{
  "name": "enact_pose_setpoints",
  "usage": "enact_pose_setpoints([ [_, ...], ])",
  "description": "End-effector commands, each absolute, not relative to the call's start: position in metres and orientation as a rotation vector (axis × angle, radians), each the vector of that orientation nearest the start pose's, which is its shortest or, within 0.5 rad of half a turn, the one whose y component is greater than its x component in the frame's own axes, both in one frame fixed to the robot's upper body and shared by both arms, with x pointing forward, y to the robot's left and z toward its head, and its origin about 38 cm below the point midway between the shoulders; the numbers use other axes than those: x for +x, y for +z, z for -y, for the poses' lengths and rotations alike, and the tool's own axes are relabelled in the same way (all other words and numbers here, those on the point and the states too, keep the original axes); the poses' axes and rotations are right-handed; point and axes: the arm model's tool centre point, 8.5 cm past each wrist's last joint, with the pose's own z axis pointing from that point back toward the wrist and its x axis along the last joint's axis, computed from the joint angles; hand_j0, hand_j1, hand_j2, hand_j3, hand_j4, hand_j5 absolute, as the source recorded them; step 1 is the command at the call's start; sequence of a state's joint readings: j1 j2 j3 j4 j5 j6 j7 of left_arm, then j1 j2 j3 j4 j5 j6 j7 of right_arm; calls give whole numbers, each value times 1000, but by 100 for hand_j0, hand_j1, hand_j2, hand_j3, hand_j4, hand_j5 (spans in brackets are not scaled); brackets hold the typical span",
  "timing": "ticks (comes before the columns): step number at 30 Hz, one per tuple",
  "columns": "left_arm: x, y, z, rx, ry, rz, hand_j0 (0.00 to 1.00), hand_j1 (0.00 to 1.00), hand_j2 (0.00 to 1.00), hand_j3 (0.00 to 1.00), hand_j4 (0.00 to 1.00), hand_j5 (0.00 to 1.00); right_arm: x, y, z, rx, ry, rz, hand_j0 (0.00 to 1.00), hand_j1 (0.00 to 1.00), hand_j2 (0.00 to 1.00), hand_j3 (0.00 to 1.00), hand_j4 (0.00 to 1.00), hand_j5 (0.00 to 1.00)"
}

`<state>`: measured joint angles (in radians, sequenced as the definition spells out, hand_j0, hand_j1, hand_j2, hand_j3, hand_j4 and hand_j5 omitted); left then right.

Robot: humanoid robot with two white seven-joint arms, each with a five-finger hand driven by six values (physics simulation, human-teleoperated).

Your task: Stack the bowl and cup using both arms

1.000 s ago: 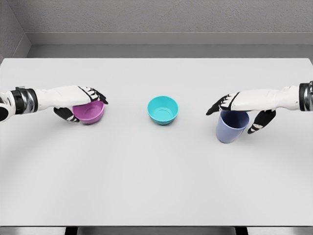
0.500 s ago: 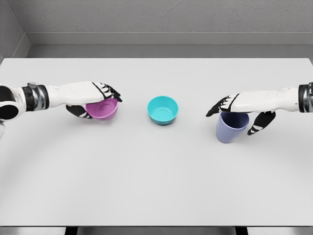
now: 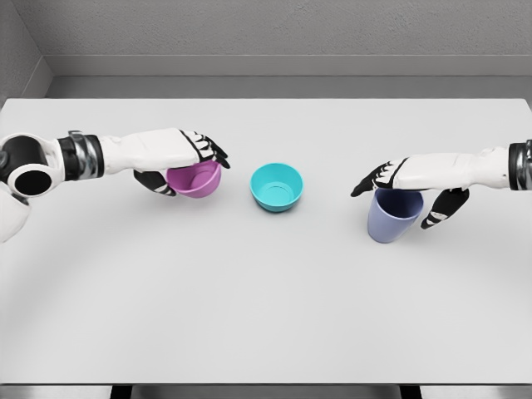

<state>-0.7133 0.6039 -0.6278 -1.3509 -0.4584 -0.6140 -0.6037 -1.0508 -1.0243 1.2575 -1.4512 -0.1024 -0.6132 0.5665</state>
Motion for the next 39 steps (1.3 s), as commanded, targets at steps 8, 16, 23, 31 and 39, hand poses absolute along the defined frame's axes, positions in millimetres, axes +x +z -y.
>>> enact_pose_setpoints([
  [8, 462, 207, -231, 312, -2144, 1475, 70, 70, 70, 70, 70, 70, 419, 232, 311, 3, 2101, 1286, 100, 100, 100, 100, 100, 100],
  [16, 463, 208, -217, 315, -2159, 1495, 70, 70, 70, 70, 70, 70, 419, 232, 310, 3, 2103, 1286, 100, 100, 100, 100, 100, 100],
  [23, 462, 209, -209, 344, -2197, 1486, 70, 70, 70, 70, 70, 70, 419, 232, 310, 4, 2102, 1287, 100, 100, 100, 100, 100, 100],
  [31, 464, 211, -196, 349, -2214, 1505, 70, 70, 70, 70, 70, 70, 419, 232, 310, 4, 2102, 1287, 100, 100, 100, 100, 100, 100],
  [39, 465, 212, -179, 350, -2248, 1516, 70, 70, 70, 70, 70, 70, 419, 232, 310, 3, 2104, 1289, 100, 100, 100, 100, 100, 100],
])
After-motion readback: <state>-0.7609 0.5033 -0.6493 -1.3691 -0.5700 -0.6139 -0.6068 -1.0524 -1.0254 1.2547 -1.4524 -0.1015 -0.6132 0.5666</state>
